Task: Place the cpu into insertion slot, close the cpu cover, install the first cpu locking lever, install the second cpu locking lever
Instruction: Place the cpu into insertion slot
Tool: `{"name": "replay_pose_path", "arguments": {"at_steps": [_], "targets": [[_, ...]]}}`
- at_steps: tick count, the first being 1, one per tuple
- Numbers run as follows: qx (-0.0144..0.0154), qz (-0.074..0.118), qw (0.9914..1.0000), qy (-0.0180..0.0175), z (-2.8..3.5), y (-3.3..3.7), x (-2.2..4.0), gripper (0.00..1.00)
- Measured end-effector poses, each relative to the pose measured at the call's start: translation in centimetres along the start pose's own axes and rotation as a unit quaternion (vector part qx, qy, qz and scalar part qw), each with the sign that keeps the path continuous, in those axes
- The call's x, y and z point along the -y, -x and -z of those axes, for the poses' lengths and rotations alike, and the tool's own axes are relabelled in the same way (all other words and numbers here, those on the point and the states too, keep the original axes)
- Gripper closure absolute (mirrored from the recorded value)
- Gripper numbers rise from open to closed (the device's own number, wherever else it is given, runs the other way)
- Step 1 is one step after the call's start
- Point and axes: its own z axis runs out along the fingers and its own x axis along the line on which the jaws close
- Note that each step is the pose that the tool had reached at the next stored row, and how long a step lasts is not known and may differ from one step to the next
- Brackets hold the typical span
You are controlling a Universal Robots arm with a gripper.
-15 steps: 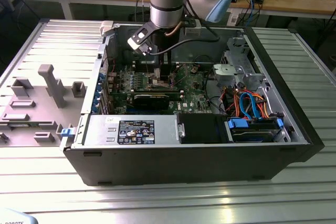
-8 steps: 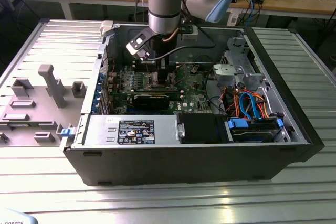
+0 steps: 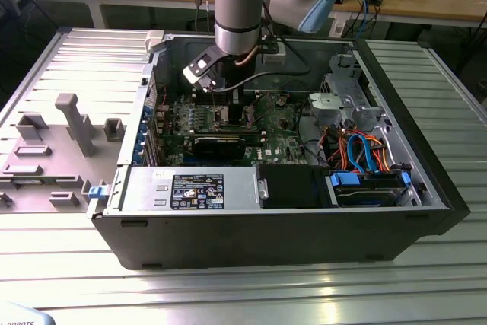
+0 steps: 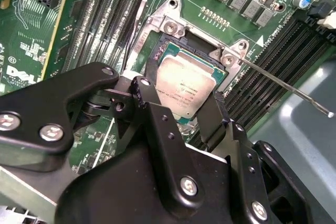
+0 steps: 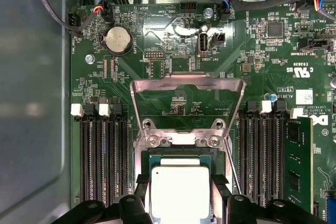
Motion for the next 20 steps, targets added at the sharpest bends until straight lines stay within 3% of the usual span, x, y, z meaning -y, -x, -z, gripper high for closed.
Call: {"name": "replay_pose_path", "arguments": {"at_steps": [10, 18, 20], "targets": [[0.0005, -0.005, 0.99999, -0.0002, -0.50, 0.20, 0.01, 0.46], [-0.0002, -0.005, 0.99999, 0.0003, -0.56, 0.17, -0.01, 0.46], [-0.0002, -0.005, 0.99999, 0.0004, -0.57, 0.16, -0.01, 0.39]]}}
